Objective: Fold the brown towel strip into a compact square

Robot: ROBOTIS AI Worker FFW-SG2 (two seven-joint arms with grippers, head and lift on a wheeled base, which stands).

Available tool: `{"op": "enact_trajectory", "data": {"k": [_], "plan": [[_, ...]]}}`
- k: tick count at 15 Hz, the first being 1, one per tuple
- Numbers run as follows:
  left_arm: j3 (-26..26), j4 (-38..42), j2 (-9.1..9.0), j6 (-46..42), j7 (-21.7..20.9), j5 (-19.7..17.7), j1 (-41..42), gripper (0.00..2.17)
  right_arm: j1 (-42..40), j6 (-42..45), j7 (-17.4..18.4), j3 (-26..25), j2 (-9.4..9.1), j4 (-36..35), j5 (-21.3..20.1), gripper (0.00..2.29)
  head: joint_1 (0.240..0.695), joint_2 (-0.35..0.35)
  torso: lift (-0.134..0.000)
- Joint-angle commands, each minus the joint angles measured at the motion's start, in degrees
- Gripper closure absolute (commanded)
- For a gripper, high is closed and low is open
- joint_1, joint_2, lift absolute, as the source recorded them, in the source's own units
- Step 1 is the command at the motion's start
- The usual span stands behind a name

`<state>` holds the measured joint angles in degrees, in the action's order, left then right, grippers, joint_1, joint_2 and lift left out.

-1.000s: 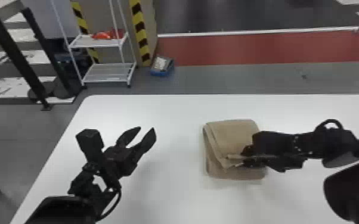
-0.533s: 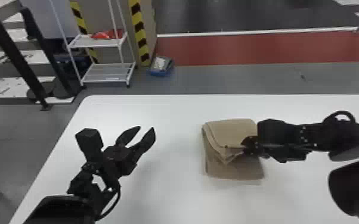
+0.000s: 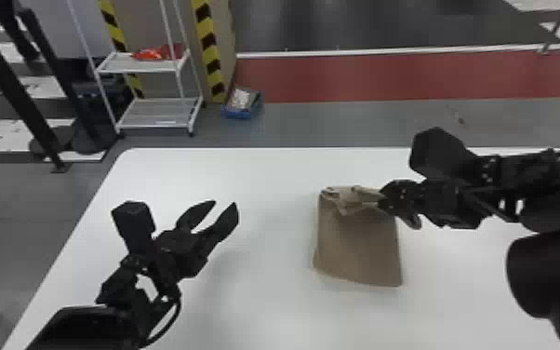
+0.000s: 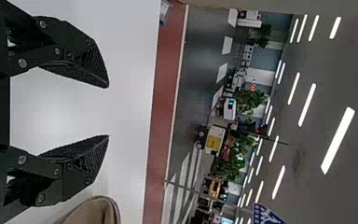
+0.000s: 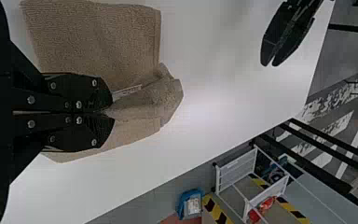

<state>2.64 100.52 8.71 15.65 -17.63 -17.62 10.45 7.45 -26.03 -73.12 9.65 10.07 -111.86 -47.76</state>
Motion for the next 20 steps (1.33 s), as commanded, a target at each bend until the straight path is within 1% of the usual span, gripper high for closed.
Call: {"op": "enact_trajectory", "data": {"k": [1,2,3,4,6,8,9,10,11,13,14,15,16,17,18,20], "plan": [[-0.09,0.99,0.08,3.65,-2.32,-0.75,0.62,0.59,0.81,0.58,2.02,-0.33,-0.58,0.86,0.12,1.18,0.695,0.094,-0.115],[-0.88,1.08,-0.01,3.65,-3.2,-0.92,0.62,0.59,1.07,0.58,3.43,-1.3,-0.75,1.82,1.44,1.18,0.695,0.092,-0.115],[-1.76,0.99,0.08,3.65,-3.29,-0.83,0.53,0.59,1.51,0.93,4.22,-2.26,-1.19,2.53,3.29,1.18,0.695,0.084,-0.115],[-2.55,0.99,0.08,3.82,-4.25,-0.92,0.53,0.59,1.78,1.46,4.92,-2.97,-1.81,3.23,4.52,1.18,0.695,0.074,-0.115],[-4.05,1.08,-0.01,5.58,-7.77,-1.71,0.53,0.6,2.3,1.63,5.54,-3.67,-2.77,4.2,4.78,1.18,0.695,0.044,-0.115],[-5.63,1.26,0.08,8.57,-11.37,-3.56,0.1,0.6,2.57,2.16,6.06,-4.72,-3.3,4.81,6.72,1.18,0.695,0.022,-0.115],[-6.07,1.35,-0.01,10.68,-12.87,-4.17,-0.26,0.6,2.83,1.99,6.15,-5.25,-3.48,4.81,8.39,1.18,0.695,0.007,-0.115],[-6.6,1.35,-0.18,11.2,-13.74,-4.17,-0.7,0.6,3.27,1.81,6.15,-5.52,-3.83,4.81,9.53,1.18,0.695,-0.005,-0.115],[-7.56,1.35,-0.27,11.03,-13.57,-4.08,-1.31,0.6,3.45,1.46,6.15,-5.52,-4.44,4.72,9.26,1.18,0.695,-0.027,-0.115],[-9.06,1.35,-0.27,11.03,-13.57,-4.08,-2.45,0.6,3.36,1.46,6.15,-5.52,-4.44,4.72,9.18,1.18,0.695,-0.039,-0.115],[-10.29,1.17,-0.27,11.03,-13.13,-3.82,-2.89,0.94,3.18,1.46,6.06,-5.52,-4.44,4.72,9.09,1.18,0.695,-0.044,-0.115],[-11.08,1.08,-0.36,11.03,-11.99,-3.73,-2.98,1.74,3.09,1.46,6.06,-5.43,-4.44,4.72,9.0,1.18,0.695,-0.056,-0.115],[-11.78,0.82,-0.36,11.03,-11.99,-3.56,-3.33,2.07,3.09,1.46,6.06,-5.25,-4.44,4.81,8.74,1.18,0.695,-0.062,-0.115],[-12.13,0.38,-0.27,11.91,-12.51,-3.56,-3.95,2.07,3.09,1.46,6.06,-5.25,-4.35,4.9,8.65,1.18,0.695,-0.068,-0.115],[-12.22,-0.32,-0.36,12.61,-13.83,-3.56,-4.47,2.12,3.09,1.46,6.06,-5.25,-4.35,4.99,8.65,1.18,0.695,-0.074,-0.115],[-12.31,-1.47,-0.27,14.37,-14.71,-3.56,-5.27,2.13,3.09,1.46,5.97,-5.08,-4.35,5.08,8.74,1.18,0.695,-0.085,-0.115]]}}
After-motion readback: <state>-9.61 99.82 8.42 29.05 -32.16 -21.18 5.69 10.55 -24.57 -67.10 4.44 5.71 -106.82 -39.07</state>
